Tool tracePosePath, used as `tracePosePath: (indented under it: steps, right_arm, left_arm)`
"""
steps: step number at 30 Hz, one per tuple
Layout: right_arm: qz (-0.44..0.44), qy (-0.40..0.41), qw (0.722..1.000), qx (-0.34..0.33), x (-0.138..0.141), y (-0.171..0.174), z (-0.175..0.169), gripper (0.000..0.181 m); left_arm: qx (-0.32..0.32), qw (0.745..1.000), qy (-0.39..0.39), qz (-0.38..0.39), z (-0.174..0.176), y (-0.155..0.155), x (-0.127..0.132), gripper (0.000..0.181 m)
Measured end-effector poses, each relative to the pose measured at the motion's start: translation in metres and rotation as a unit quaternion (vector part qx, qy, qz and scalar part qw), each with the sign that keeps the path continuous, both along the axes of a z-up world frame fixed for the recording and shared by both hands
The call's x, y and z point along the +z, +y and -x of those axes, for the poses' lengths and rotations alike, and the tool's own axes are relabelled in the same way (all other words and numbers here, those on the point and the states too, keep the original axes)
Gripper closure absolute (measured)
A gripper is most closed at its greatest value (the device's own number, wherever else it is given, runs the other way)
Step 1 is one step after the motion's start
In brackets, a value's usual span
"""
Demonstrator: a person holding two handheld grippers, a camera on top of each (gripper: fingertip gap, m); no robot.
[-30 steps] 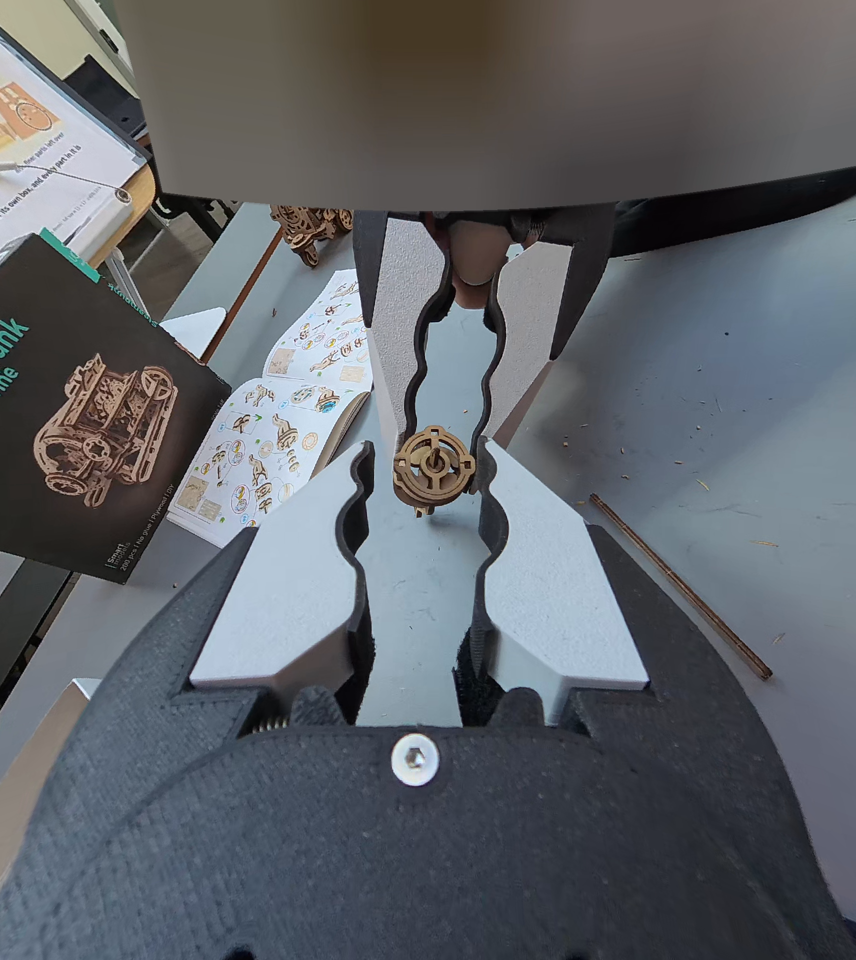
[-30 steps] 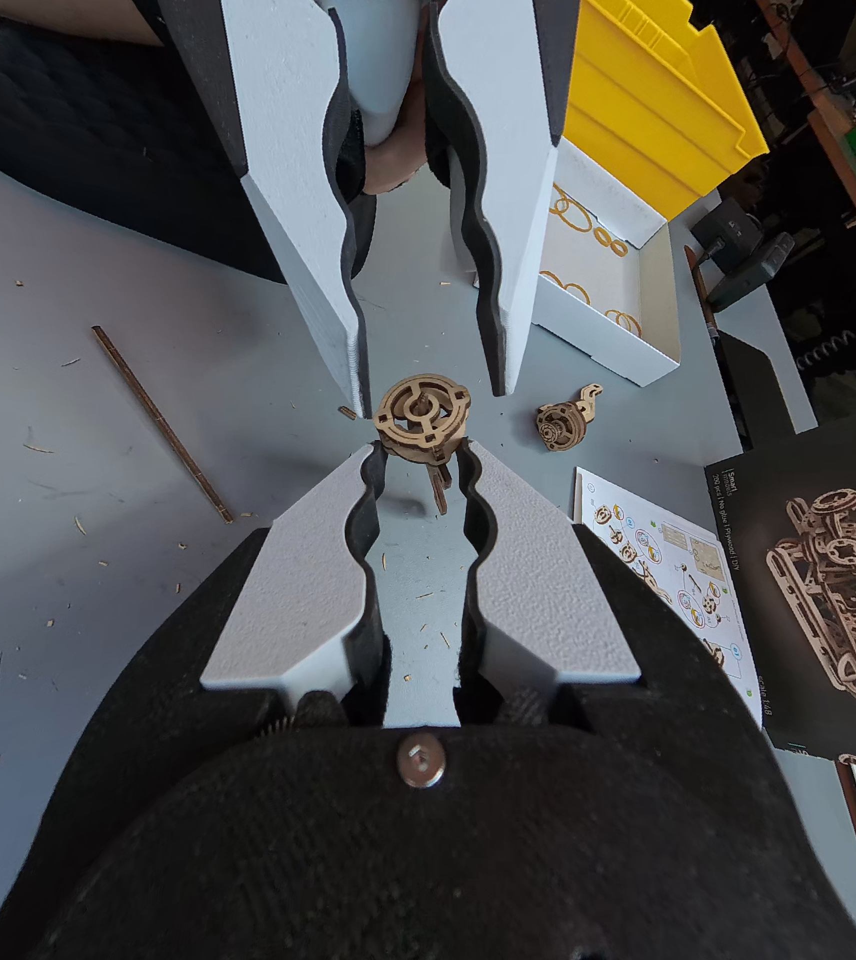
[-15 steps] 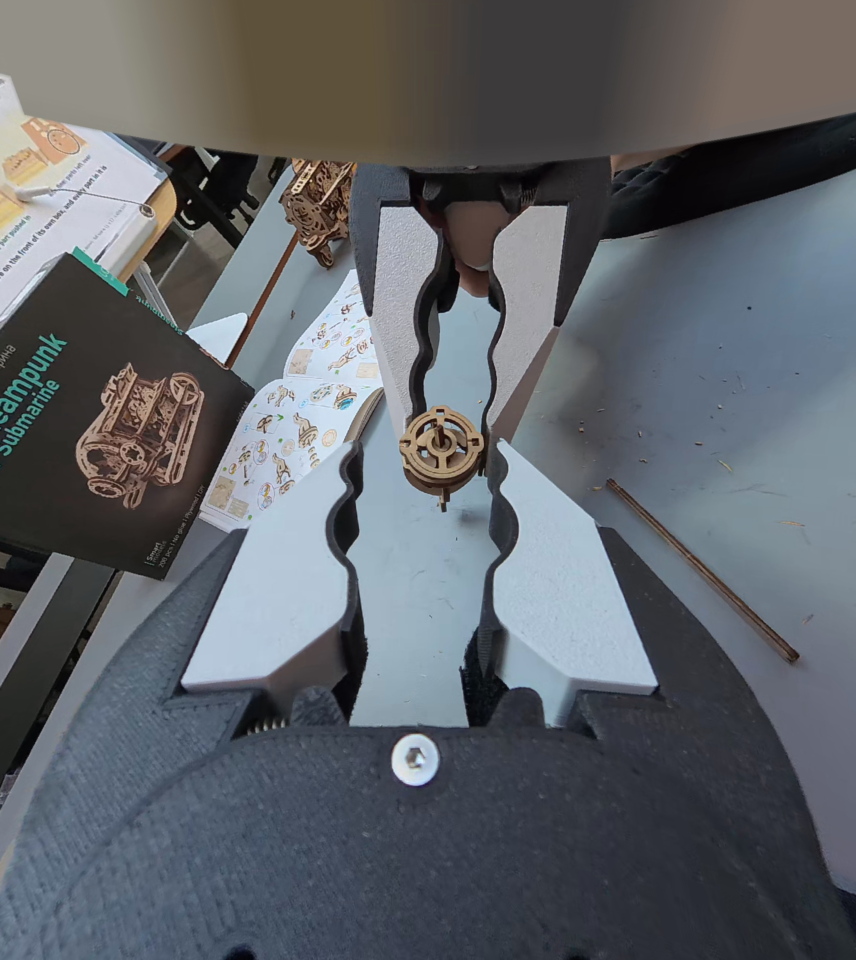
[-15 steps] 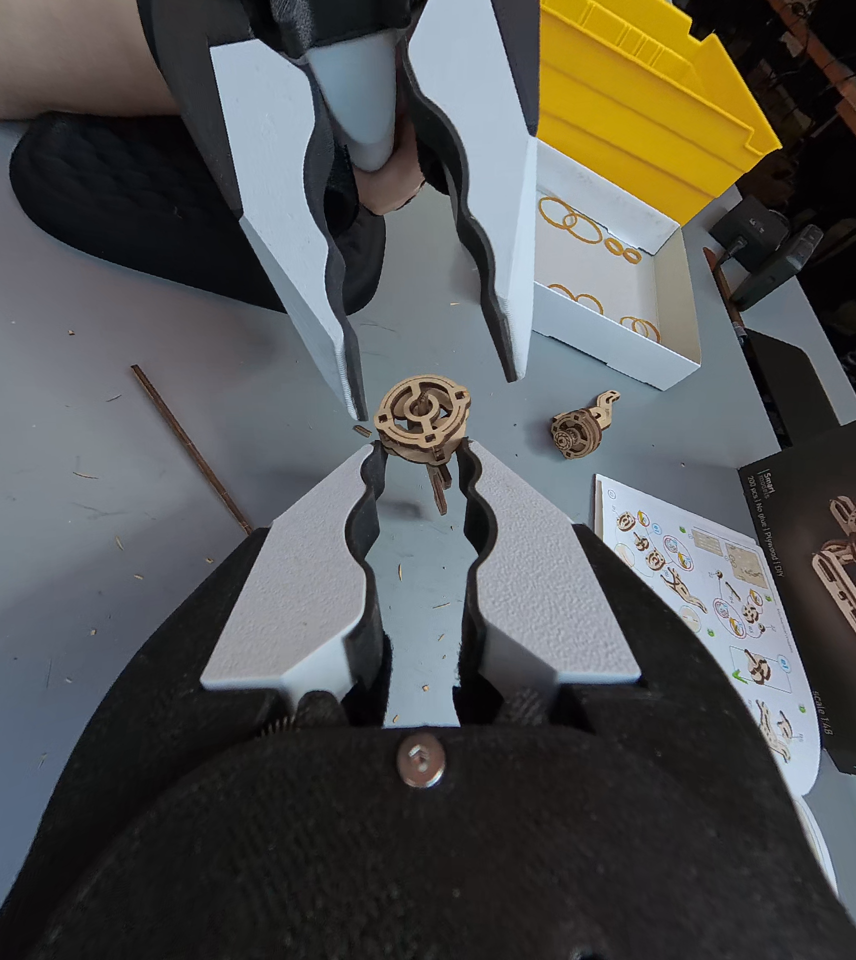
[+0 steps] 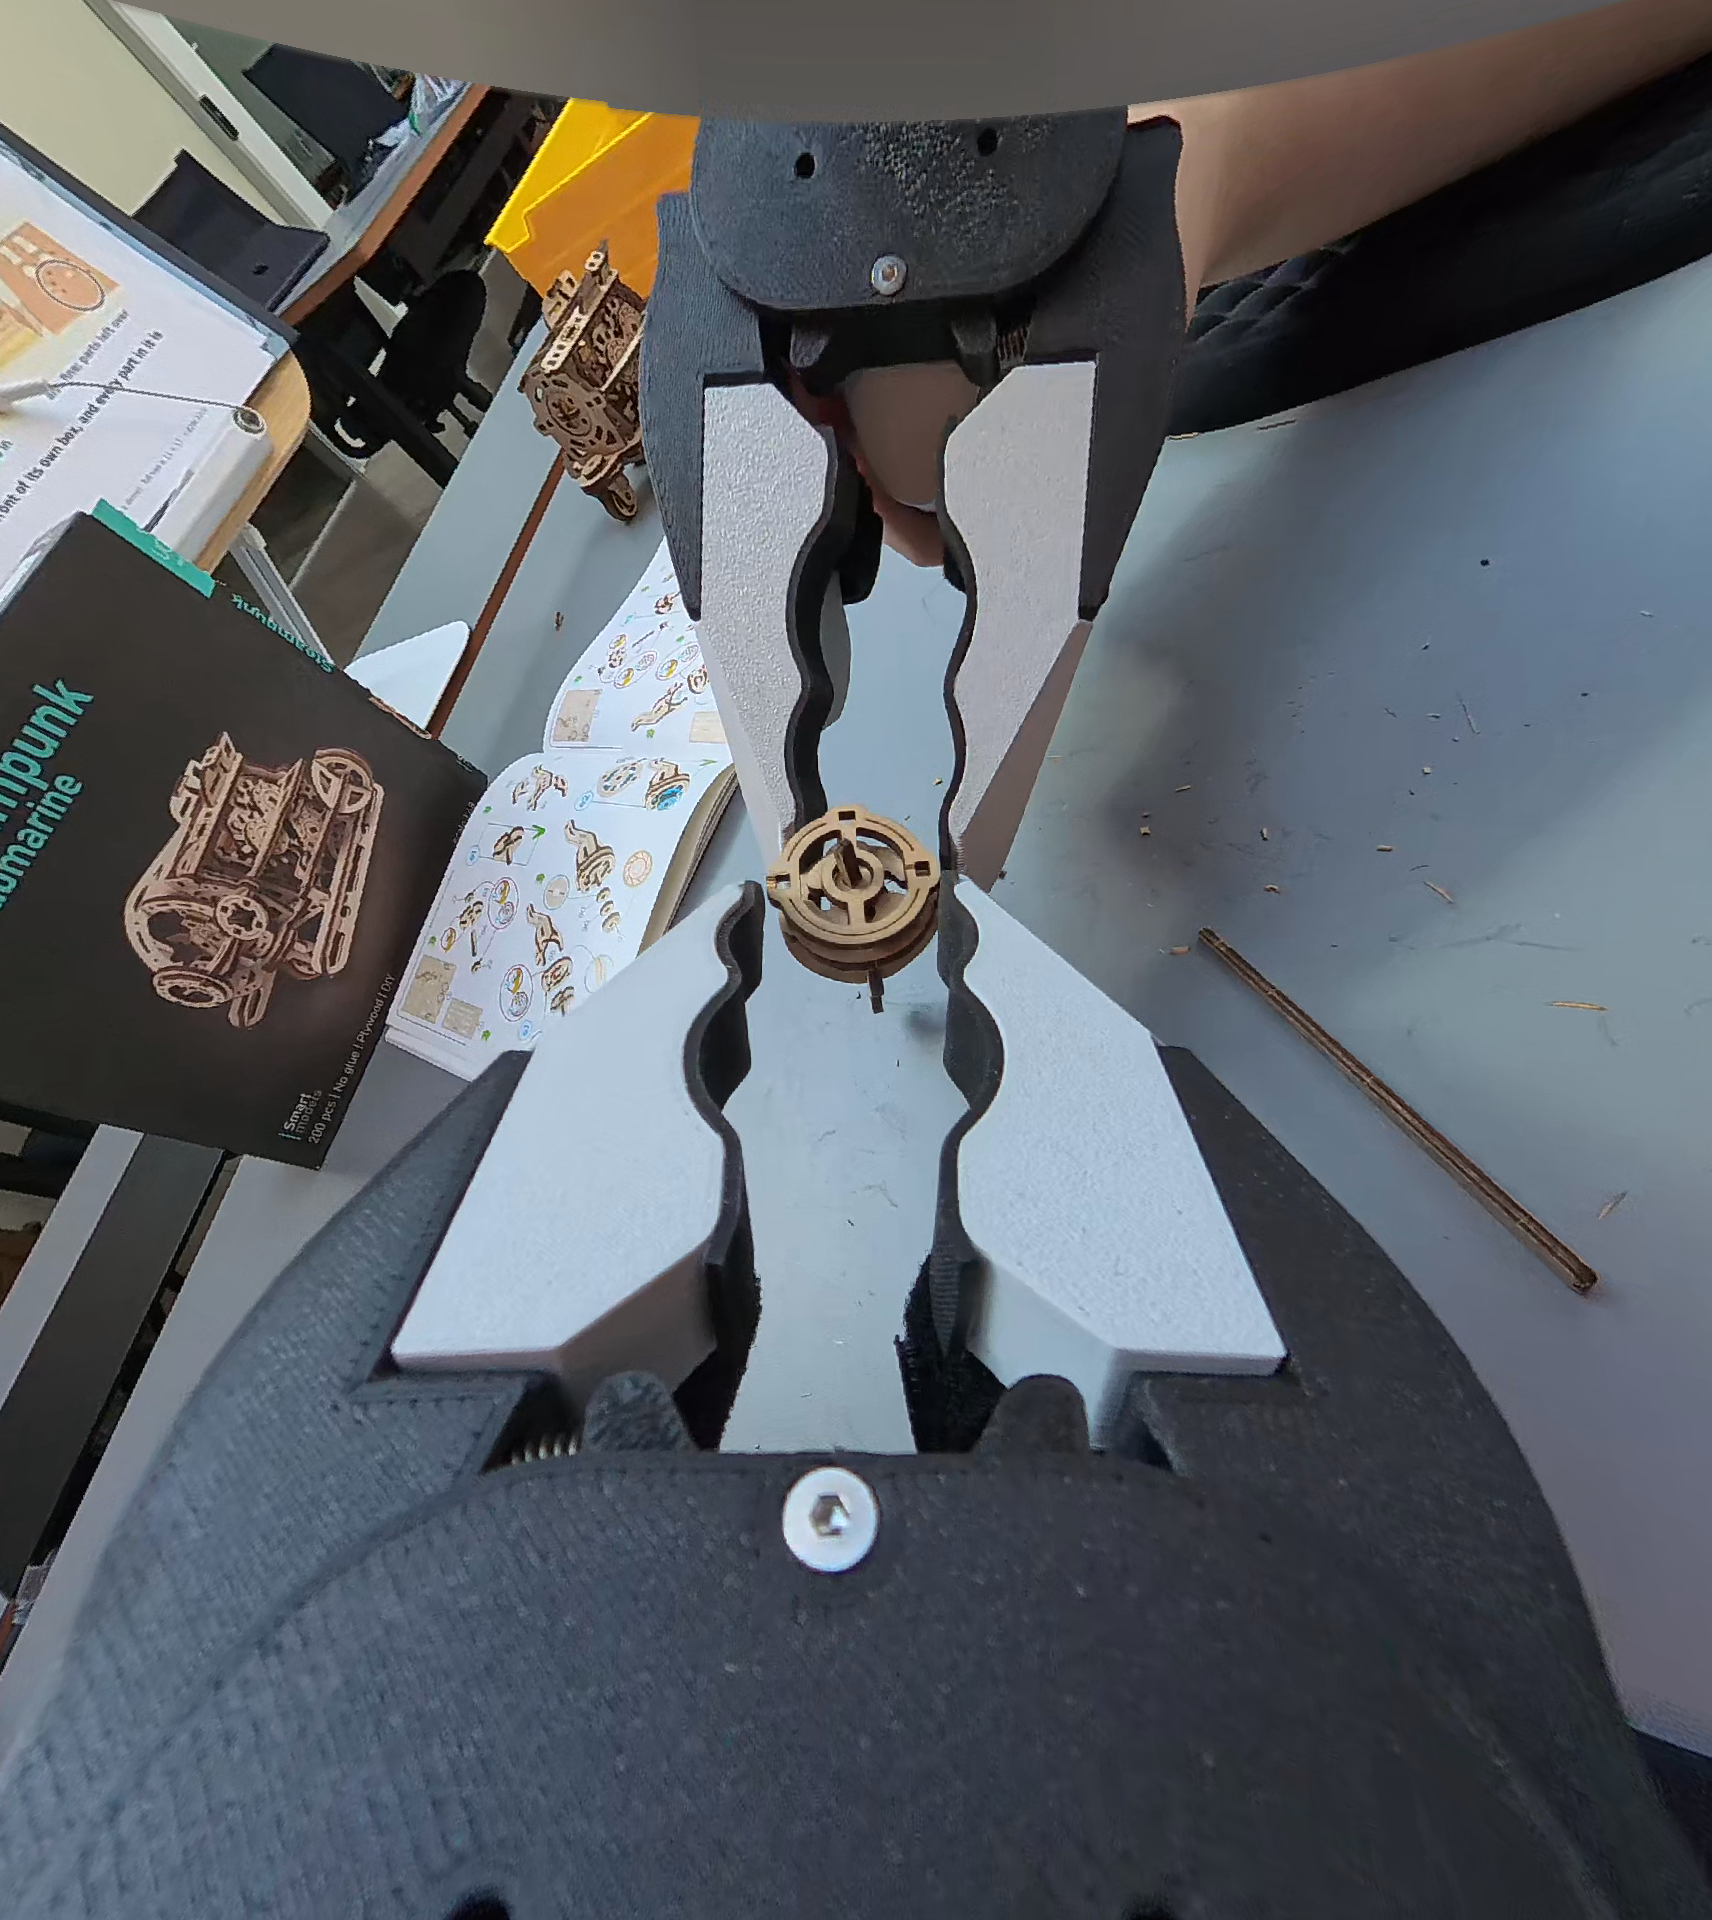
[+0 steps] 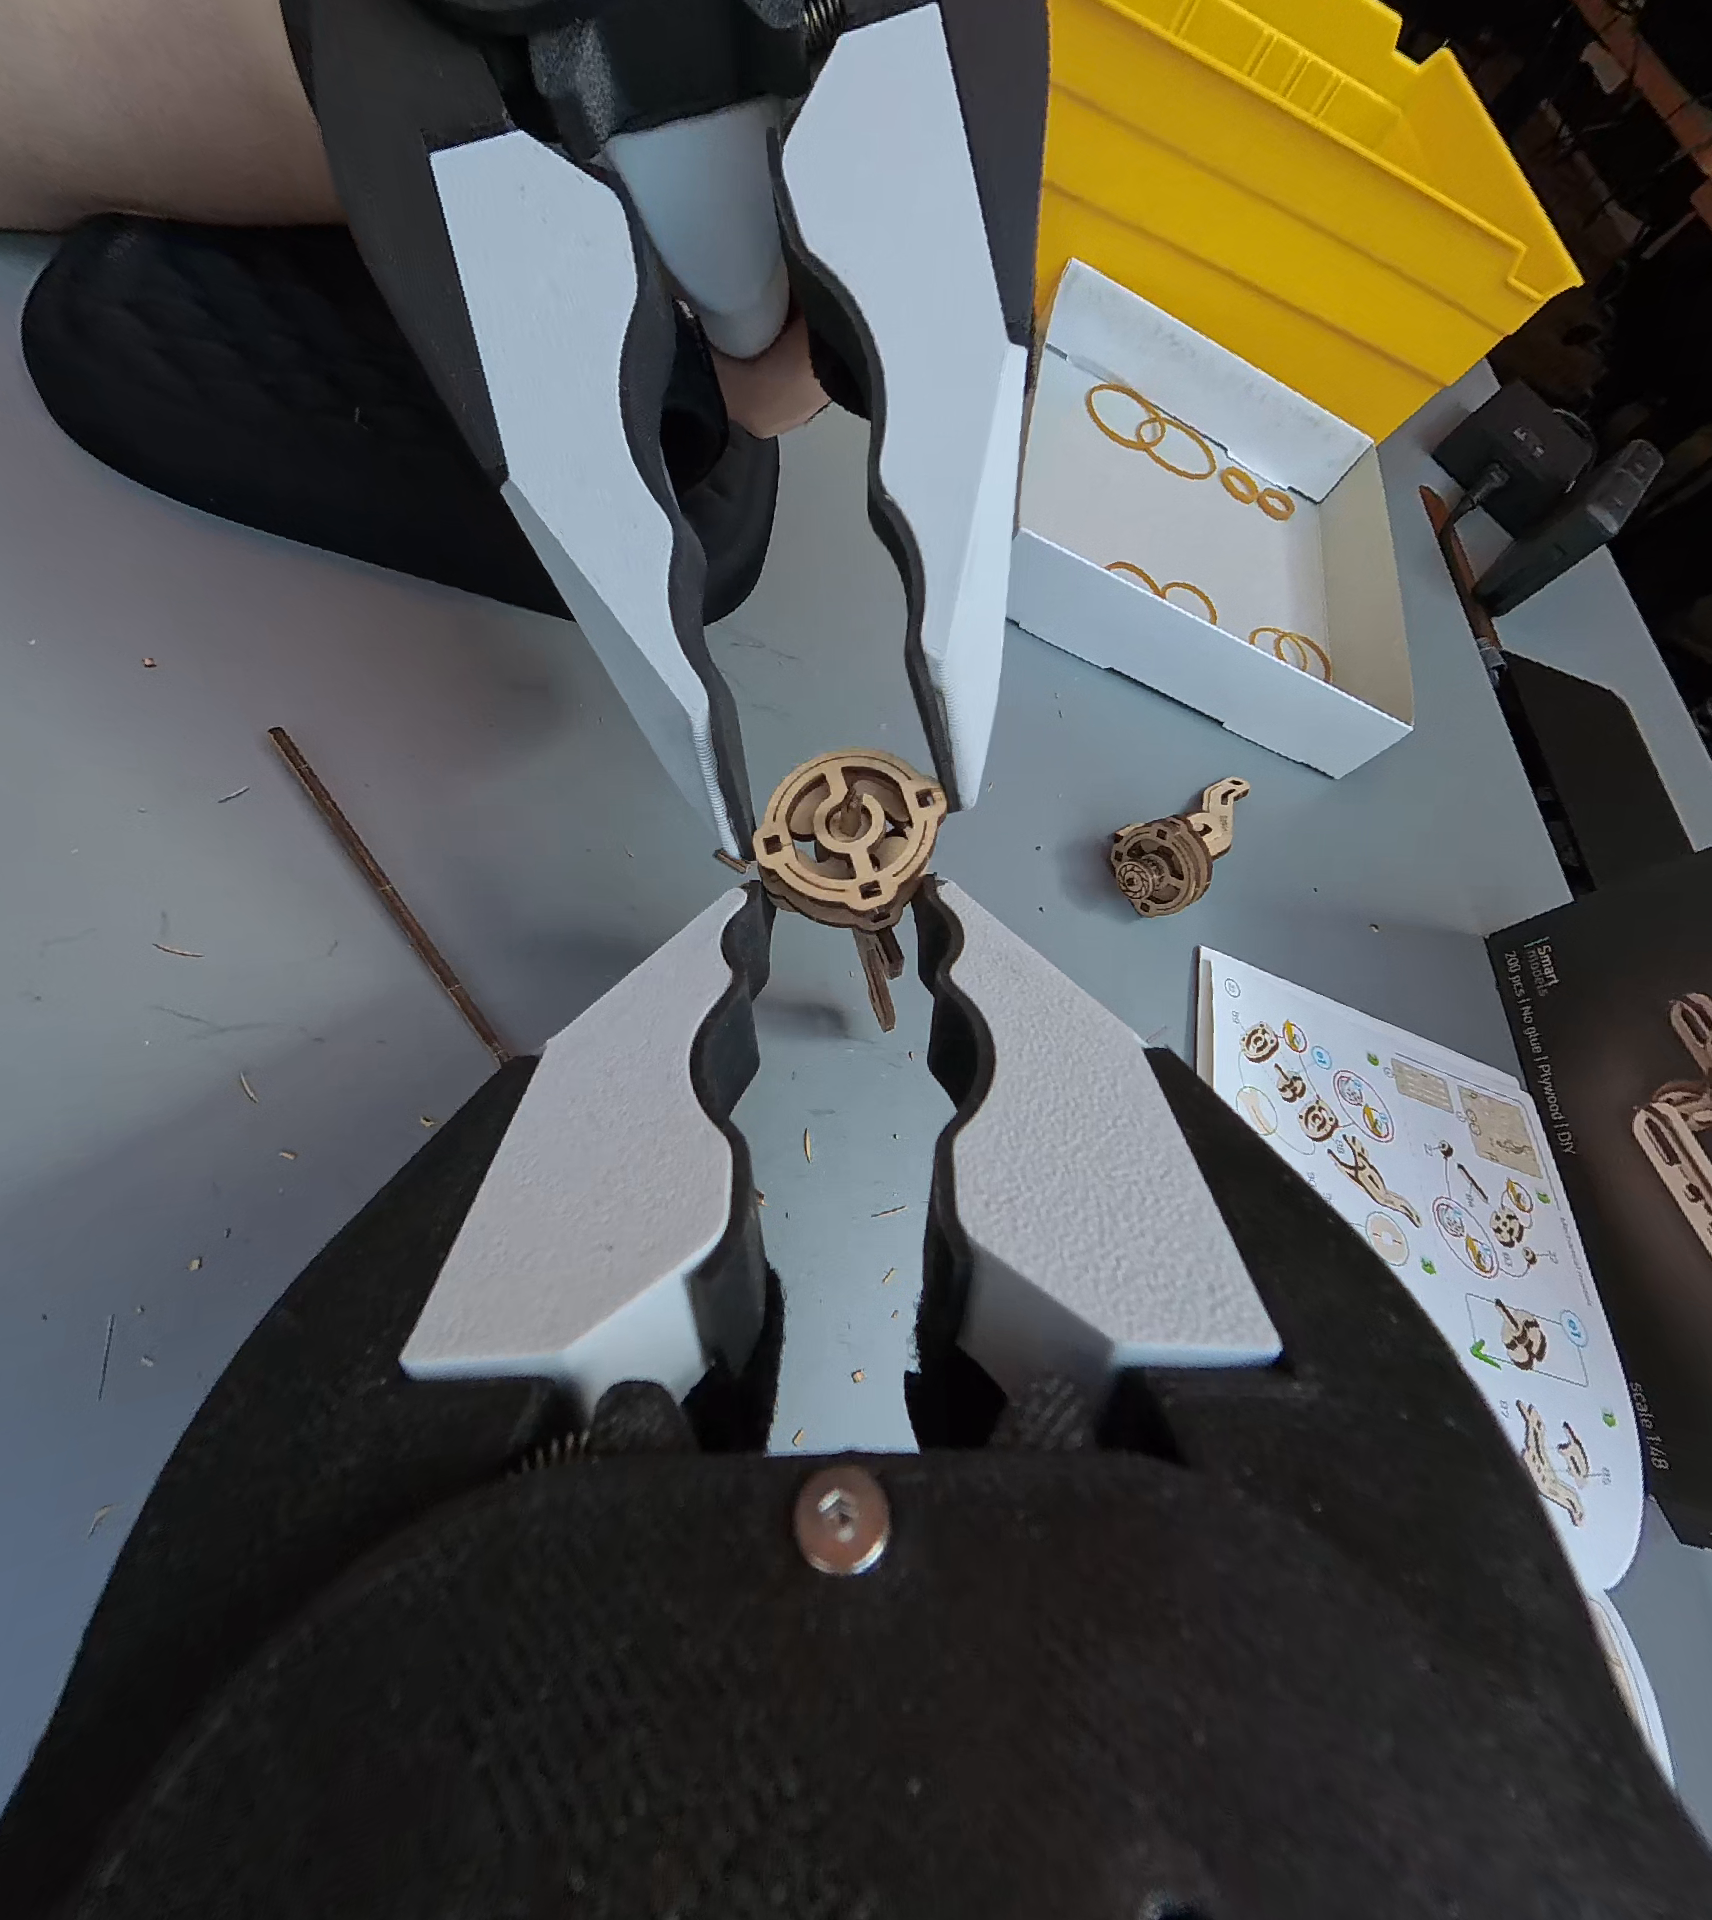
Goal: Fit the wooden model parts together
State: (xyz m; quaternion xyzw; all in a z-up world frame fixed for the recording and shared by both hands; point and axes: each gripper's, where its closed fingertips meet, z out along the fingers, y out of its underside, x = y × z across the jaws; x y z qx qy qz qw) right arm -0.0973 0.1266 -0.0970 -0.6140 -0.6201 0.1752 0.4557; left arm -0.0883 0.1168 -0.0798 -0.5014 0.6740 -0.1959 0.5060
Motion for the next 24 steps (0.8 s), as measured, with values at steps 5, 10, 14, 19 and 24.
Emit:
tracePosePath:
  steps: [5,10,14,19,24]
  right_arm:
    - [0.001,-0.004,1.000,-0.005,-0.001,0.001,-0.001,0.154]
    - [0.006,0.003,1.000,-0.009,0.001,0.003,-0.002,0.154]
    - [0.001,0.006,1.000,-0.013,0.002,0.005,-0.003,0.154]
    - [-0.019,0.013,1.000,-0.016,0.009,0.007,-0.004,0.154]
    - [-0.052,0.028,0.998,-0.019,0.020,0.009,-0.006,0.154]
  left_arm:
    - [0.002,1.000,0.004,0.001,0.000,0.001,-0.002,0.151]
    - [0.009,1.000,0.007,0.001,0.001,0.004,-0.003,0.150]
    - [0.018,1.000,-0.008,0.020,0.002,0.008,0.003,0.142]
    - [0.029,0.984,-0.061,0.163,0.008,0.016,0.016,0.138]
    - [0.022,0.930,-0.107,0.352,0.011,0.020,0.024,0.143]
